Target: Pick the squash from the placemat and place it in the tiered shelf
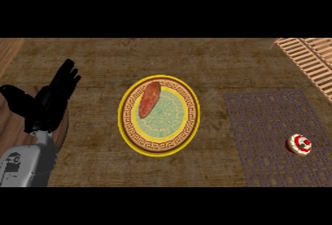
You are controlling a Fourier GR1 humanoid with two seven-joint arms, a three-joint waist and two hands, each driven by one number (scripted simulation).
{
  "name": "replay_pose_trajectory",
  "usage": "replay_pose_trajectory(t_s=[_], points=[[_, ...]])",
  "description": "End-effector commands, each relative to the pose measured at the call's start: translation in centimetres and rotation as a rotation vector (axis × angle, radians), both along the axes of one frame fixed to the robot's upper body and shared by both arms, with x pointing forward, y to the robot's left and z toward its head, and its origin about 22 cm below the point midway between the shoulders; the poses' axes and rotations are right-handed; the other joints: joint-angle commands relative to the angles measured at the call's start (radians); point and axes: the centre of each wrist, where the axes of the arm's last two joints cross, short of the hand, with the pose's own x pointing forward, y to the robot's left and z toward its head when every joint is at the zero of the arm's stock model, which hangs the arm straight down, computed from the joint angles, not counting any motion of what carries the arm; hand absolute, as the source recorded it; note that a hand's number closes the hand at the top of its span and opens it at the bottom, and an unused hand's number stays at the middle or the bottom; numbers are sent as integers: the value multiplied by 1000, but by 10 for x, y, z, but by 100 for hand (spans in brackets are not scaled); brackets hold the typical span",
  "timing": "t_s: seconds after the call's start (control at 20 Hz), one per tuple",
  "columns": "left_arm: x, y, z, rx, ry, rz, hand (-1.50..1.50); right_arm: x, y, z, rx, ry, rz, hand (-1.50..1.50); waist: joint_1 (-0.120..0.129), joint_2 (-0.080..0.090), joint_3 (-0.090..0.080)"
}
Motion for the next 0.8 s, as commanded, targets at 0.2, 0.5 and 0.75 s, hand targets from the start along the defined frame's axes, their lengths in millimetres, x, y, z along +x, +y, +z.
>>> replay_pose_trajectory(t_s=[0.2, 0.5, 0.75], points=[[-4, -4, -8, 3, 8, 8, 0, 0, -44, -30, -1, 0, 1, 150, 2, 1, 0], [-1, 3, 2, -1, -2, -11, 0, 13, -59, -36, 32, -26, -207, -150, 14, 5, 1], [0, -1, -3, -11, -5, -19, 0, 24, -66, -45, 62, -175, -194, -150, 18, 6, 1]])
